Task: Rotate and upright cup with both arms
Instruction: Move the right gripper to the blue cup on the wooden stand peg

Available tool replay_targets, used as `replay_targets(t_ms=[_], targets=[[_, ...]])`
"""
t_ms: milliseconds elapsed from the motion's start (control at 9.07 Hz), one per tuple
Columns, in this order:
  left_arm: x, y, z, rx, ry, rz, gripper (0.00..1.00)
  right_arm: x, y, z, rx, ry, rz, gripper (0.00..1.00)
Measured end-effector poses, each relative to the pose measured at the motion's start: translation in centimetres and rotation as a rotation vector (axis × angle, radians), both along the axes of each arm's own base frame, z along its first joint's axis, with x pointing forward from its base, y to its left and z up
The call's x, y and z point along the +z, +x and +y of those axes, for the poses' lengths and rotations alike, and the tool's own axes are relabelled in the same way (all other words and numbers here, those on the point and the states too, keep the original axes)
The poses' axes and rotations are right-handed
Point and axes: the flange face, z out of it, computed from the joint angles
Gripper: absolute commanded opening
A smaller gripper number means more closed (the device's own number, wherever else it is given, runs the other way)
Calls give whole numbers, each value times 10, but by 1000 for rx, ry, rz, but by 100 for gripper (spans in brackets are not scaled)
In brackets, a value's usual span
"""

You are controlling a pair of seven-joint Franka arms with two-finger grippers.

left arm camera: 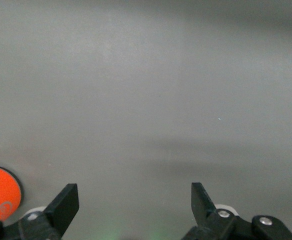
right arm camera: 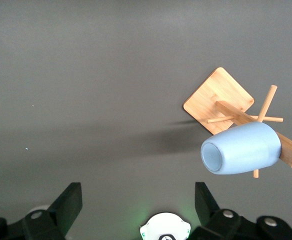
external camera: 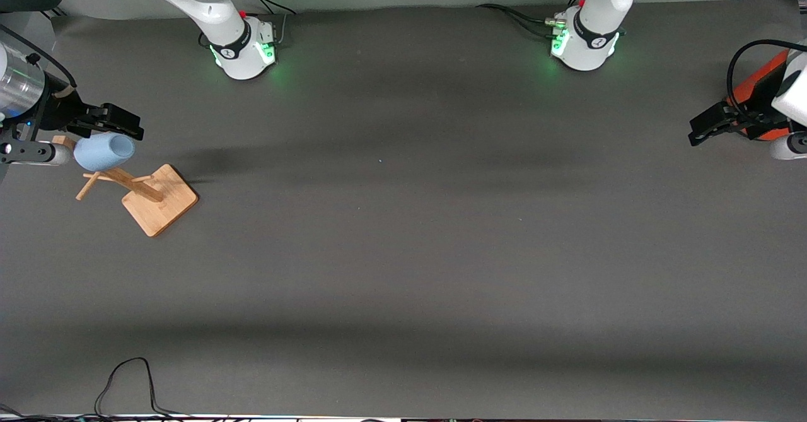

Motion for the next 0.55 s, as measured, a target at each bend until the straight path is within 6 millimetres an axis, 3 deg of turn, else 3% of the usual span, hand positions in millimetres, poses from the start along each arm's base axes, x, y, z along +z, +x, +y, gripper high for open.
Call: replay_targets(t_ms=[551], targets=[[0,0,2,4,0,0,100,8,1,-1,-1,14,-16,100]])
